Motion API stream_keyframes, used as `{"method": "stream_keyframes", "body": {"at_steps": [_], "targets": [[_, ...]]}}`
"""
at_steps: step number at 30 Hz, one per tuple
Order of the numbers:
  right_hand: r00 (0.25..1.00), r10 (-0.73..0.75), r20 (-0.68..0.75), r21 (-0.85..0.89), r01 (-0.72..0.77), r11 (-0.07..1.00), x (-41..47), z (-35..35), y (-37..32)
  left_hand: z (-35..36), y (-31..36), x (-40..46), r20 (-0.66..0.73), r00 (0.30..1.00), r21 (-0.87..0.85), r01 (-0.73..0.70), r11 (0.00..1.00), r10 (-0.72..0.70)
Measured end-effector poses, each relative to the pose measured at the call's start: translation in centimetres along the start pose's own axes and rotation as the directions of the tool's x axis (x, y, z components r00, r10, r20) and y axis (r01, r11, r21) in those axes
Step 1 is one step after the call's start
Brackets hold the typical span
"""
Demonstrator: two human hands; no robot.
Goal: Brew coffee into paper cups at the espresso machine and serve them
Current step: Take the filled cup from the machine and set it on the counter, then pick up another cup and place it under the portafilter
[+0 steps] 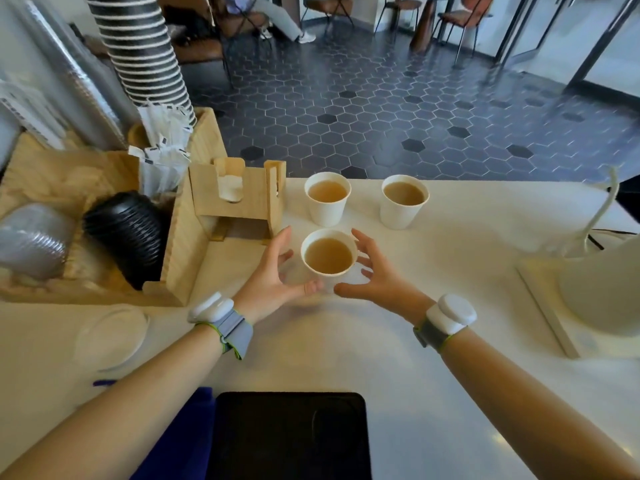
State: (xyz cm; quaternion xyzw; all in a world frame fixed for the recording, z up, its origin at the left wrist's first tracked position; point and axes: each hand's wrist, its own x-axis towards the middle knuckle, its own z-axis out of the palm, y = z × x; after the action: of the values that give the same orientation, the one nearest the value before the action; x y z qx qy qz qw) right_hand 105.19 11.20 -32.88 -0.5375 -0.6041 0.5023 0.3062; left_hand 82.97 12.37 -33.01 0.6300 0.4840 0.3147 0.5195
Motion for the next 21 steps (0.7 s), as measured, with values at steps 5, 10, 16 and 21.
{"method": "stream_keyframes", "body": {"at_steps": [5,10,16,21], "targets": [[0.996,-0.074,-0.043,-0.112,0.069,0.991,-1.2,0.0,-3.6,-2.4,1.3,-2.7,-0.126,0.991,-0.008,-0.041,0.999,0.039],[0.983,-0.184,-0.029,-0.131,0.179,0.975,-1.8,2.1,-7.7,-5.2,2.6,-5.8,-0.190,0.976,-0.005,-0.111,0.994,0.108],[0.962,-0.273,0.007,-0.124,0.271,0.954,-1.5,7.9,-12.4,-9.9,3.8,-10.9,-0.295,0.942,0.022,-0.162,0.987,0.161],[0.942,-0.324,0.086,-0.096,0.331,0.939,-2.3,15.2,-16.0,-15.5,3.8,-17.6,-0.376,0.905,0.071,-0.185,0.980,0.198]]}}
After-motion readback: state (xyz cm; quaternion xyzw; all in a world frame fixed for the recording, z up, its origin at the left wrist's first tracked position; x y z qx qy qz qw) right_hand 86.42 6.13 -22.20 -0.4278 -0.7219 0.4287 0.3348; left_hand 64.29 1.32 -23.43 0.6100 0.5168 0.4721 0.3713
